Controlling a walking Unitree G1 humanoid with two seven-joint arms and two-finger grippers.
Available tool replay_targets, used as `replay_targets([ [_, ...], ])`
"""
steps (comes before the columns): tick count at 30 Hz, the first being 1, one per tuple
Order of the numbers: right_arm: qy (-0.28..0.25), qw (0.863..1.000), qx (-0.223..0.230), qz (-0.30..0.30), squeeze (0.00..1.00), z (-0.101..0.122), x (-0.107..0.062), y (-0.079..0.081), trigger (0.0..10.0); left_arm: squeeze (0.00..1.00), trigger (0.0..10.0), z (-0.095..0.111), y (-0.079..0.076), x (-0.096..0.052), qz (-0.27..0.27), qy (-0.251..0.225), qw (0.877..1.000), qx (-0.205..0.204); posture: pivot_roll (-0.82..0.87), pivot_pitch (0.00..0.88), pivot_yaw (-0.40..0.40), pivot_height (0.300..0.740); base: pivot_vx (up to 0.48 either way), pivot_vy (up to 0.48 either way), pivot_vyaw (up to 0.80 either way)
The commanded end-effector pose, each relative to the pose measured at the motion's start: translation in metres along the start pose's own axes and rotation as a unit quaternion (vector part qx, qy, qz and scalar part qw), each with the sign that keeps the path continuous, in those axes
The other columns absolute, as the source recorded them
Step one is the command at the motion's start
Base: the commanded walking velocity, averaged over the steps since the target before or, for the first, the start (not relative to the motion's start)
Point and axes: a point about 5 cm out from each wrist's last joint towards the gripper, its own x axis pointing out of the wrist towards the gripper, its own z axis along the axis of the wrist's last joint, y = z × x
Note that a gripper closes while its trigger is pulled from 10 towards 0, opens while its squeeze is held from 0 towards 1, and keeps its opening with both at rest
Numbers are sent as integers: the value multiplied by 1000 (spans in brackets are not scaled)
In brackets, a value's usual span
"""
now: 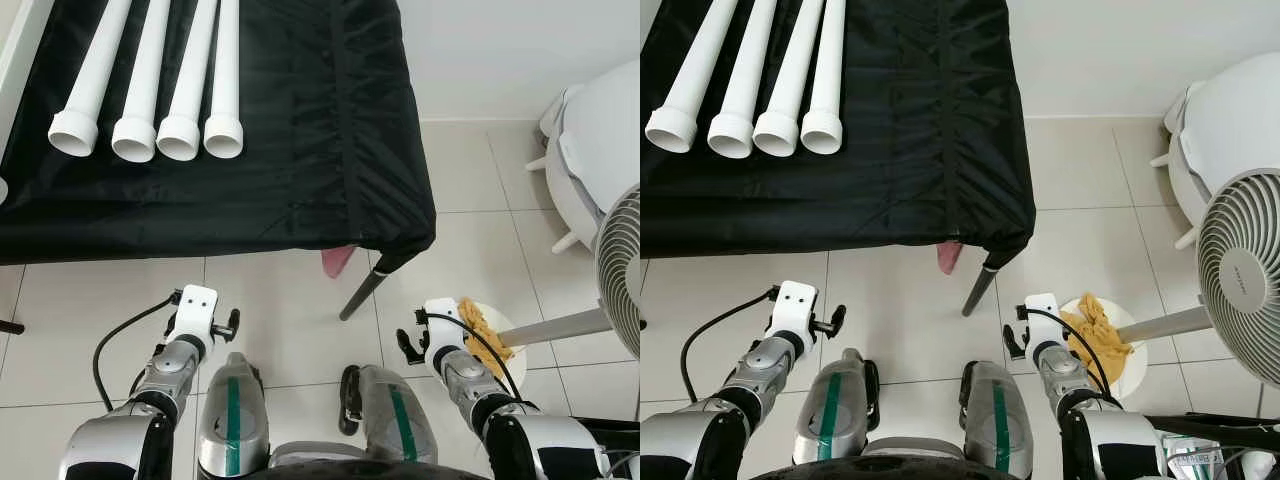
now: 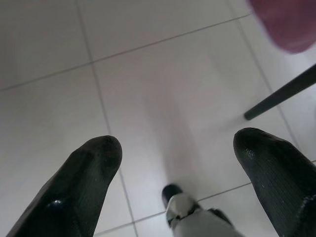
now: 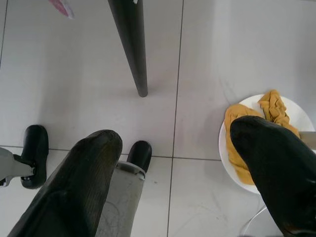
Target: Building children table
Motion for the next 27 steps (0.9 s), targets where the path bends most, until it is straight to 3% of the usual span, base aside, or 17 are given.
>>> replay_targets([
  [1, -4, 1000, 1, -4, 0, 0, -1, -5, 10000, 0, 10000, -4, -3, -2, 7, -3, 1000, 11, 73, 27, -24, 740, 0, 0, 0],
  [4, -23, 1000, -6, 12, 0, 6, 0, -5, 10000, 0, 10000, 0, -8, -3, -24, -25, 999, -2, 72, 29, -23, 740, 0, 0, 0],
  [9, -50, 997, -23, 62, 0, 10, -2, 0, 10000, 0, 10000, 5, -15, -6, -85, -61, 994, 16, 80, 36, -26, 740, 0, 0, 0],
  [13, -52, 996, -25, 70, 0, 11, -2, 0, 10000, 0, 10000, 6, -16, -6, -94, -66, 993, 20, 80, 36, -26, 740, 0, 0, 0],
  [15, -61, 989, -49, 126, 0, 11, -5, 2, 10000, 0, 10000, 9, -14, -10, -151, -82, 985, 20, 88, 50, -23, 740, 0, 0, 0],
  [16, -61, 989, -49, 126, 0, 11, -5, 2, 10000, 0, 10000, 9, -14, -10, -151, -82, 985, 20, 88, 50, -23, 740, 0, 0, 0],
  [20, -86, 968, -65, 226, 0, 22, -10, -4, 10000, 0, 10000, 21, -9, -20, -277, -112, 953, 45, 91, 69, -22, 740, 0, 0, 0],
  [21, -86, 968, -65, 226, 0, 22, -10, -4, 10000, 0, 10000, 21, -9, -20, -277, -112, 953, 45, 91, 69, -22, 740, 0, 0, 0],
  [23, -101, 953, -68, 277, 0, 29, -13, -6, 10000, 0, 10000, 27, -8, -25, -334, -118, 934, 56, 90, 79, -22, 740, 0, 0, 0],
  [24, -101, 953, -68, 277, 0, 29, -13, -6, 10000, 0, 10000, 27, -8, -25, -334, -118, 934, 56, 90, 79, -22, 740, 0, 0, 0],
  [26, -118, 930, -84, 339, 0, 37, -18, -5, 10000, 0, 10000, 34, -11, -34, -394, -119, 908, 85, 89, 88, -19, 740, 0, 0, 0],
  [27, -118, 930, -84, 339, 0, 37, -18, -5, 10000, 0, 10000, 34, -11, -34, -394, -119, 908, 85, 89, 88, -19, 740, 0, 0, 0],
])
